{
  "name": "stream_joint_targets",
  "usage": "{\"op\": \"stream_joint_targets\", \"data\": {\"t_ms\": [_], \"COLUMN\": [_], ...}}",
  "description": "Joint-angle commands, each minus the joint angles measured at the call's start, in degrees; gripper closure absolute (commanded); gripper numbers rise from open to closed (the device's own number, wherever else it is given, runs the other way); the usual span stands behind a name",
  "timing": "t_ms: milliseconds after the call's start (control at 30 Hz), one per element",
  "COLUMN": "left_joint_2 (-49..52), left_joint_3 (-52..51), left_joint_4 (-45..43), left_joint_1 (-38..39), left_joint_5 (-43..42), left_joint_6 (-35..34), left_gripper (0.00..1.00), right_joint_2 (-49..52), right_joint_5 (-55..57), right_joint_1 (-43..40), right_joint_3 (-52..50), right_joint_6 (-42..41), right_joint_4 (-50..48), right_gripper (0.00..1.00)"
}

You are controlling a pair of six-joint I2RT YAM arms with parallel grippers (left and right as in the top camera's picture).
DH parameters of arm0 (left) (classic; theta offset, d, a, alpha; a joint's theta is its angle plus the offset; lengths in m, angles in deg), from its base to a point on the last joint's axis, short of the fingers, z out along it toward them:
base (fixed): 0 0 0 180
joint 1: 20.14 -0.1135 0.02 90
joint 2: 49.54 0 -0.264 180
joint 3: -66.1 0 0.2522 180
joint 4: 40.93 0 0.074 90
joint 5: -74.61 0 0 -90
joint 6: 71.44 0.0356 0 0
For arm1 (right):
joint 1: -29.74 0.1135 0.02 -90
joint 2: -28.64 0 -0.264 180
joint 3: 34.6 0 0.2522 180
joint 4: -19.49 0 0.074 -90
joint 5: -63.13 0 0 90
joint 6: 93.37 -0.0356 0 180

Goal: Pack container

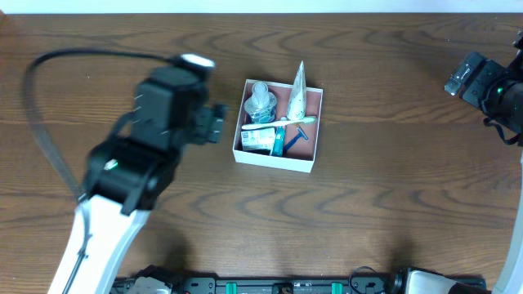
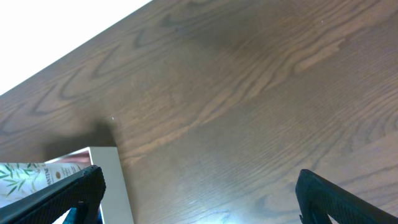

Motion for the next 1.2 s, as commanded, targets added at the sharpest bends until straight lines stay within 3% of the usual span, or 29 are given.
{"op": "stream_joint_targets", "data": {"t_ms": [0,200,367,633,867,1033,1167], "left_joint_2": [-4.09,-8.17,-9.18,-9.18,-16.09,-23.61,-30.69], "left_joint_3": [0.96,0.96,0.96,0.87,-5.92,-16.81,-26.69], "left_joint_4": [3.1,7.19,18.18,16.92,4.98,-4.09,-8.76], "left_joint_1": [-1.79,-1.75,-1.75,-1.73,-8.72,-17.59,-19.74], "left_joint_5": [1.31,-1.86,-1.77,-1.62,-6.51,-13.77,-14.08], "left_joint_6": [-9.33,-8.72,-7.78,-5.16,-2.14,-2.14,-2.14], "left_gripper": [0.02,0.02,0.02,0.02,0.02,0.02,0.02], "right_joint_2": [-0.09,-0.09,-0.09,-0.09,-0.09,-0.09,-0.09], "right_joint_5": [0.02,0.02,0.02,0.02,0.02,0.02,0.02], "right_joint_1": [-0.44,-0.44,-0.44,-0.44,-0.44,-0.44,-0.44], "right_joint_3": [0.07,0.07,0.07,0.07,0.07,0.07,0.07], "right_joint_6": [-0.55,-0.52,-0.52,-0.52,-0.52,-0.52,-0.52], "right_joint_4": [0.07,0.07,0.07,0.07,0.07,0.07,0.07], "right_gripper": [0.01,0.01,0.01,0.01,0.01,0.01,0.01]}}
